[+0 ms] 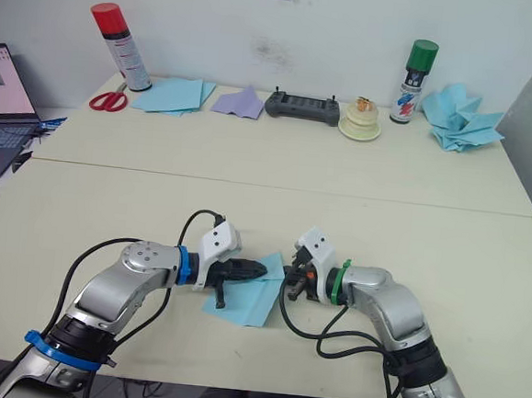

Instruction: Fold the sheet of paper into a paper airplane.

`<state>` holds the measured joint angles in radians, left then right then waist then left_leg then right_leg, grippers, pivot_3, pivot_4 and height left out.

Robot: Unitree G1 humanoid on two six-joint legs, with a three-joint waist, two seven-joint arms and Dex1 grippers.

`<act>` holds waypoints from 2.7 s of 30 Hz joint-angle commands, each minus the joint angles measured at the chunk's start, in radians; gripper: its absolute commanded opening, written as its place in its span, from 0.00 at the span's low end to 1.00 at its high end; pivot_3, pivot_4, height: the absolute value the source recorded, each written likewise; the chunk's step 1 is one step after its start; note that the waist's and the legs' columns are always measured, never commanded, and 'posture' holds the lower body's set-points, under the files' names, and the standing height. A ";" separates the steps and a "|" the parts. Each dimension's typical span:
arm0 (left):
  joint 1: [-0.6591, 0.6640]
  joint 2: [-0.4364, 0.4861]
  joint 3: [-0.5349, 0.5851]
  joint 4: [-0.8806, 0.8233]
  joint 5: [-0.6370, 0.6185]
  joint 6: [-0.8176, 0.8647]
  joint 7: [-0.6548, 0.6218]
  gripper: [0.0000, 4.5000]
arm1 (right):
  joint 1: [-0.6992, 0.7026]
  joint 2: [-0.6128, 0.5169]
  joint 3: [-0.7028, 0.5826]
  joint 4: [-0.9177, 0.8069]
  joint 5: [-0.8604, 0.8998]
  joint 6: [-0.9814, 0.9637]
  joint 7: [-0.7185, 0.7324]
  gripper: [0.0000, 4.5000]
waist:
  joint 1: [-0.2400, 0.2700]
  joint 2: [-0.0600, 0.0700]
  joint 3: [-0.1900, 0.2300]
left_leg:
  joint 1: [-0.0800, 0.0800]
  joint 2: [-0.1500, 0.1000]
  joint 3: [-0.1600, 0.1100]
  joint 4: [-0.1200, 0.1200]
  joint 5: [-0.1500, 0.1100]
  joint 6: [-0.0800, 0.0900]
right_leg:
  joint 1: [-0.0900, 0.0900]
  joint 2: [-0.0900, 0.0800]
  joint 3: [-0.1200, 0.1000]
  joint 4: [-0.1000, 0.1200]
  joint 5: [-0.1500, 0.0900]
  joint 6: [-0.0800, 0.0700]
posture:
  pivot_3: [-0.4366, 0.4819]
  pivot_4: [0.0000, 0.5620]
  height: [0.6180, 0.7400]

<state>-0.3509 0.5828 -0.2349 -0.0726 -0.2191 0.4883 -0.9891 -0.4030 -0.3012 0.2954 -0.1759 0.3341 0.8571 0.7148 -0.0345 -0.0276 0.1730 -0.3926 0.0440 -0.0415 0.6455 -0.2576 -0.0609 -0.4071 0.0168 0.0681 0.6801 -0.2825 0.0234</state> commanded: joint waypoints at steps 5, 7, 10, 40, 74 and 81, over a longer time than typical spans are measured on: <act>0.001 -0.016 -0.016 -0.024 0.006 -0.013 0.000 0.01 | -0.038 0.046 -0.025 -0.062 0.066 0.049 -0.006 0.00 | 0.000 0.000 0.000 | 0.000 0.000 0.000 0.000 0.000 0.000 | 0.000 0.000 0.000 0.000 0.000 0.000 | 0.48 0.27 1.00; 0.003 -0.014 -0.012 -0.025 0.005 -0.010 -0.001 0.01 | -0.044 0.054 -0.016 -0.052 0.067 0.051 -0.007 0.00 | 0.000 0.000 0.000 | 0.000 0.000 0.000 0.000 0.000 0.000 | 0.000 0.000 0.000 0.000 0.000 0.000 | 0.48 0.27 1.00; 0.007 -0.003 -0.001 -0.029 0.000 0.004 -0.002 0.01 | -0.053 0.064 -0.002 -0.023 0.057 0.038 -0.010 0.00 | 0.000 0.000 0.000 | 0.000 0.000 0.000 0.000 0.000 0.000 | 0.000 0.000 0.000 0.000 0.000 0.000 | 0.48 0.27 1.00; 0.090 0.181 0.185 -0.169 -0.106 0.059 -0.017 0.01 | -0.101 0.065 0.110 0.147 -0.094 -0.067 -0.029 0.00 | -0.019 0.000 0.000 | 0.000 0.000 -0.001 0.000 0.000 0.000 | 0.000 0.000 -0.001 0.001 0.000 0.000 | 0.48 0.27 1.00; 0.148 0.119 0.014 -0.042 0.066 -0.080 0.036 0.01 | 0.040 0.070 -0.054 0.254 -0.160 -0.234 -0.222 0.00 | 0.004 0.002 -0.006 | 0.019 -0.001 0.001 0.000 0.000 0.000 | 0.018 0.000 0.002 0.000 -0.001 0.000 | 0.48 0.27 1.00; 0.132 0.107 0.008 -0.029 0.071 -0.082 0.035 0.01 | 0.021 0.076 -0.088 0.250 -0.153 -0.250 -0.254 0.00 | 0.005 0.003 -0.006 | 0.020 -0.001 0.001 0.000 0.000 0.000 | 0.019 0.000 0.002 -0.001 -0.001 0.000 | 0.48 0.27 1.00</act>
<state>-0.2215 0.6968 -0.1927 -0.1205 -0.1735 0.3883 -0.9539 -0.3939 -0.2045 0.2541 0.0435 0.2094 0.5882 0.5006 -0.0294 -0.0243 0.1666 -0.3729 0.0428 -0.0406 0.6456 -0.2576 -0.0610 -0.3880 0.0163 0.0706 0.6796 -0.2832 0.0230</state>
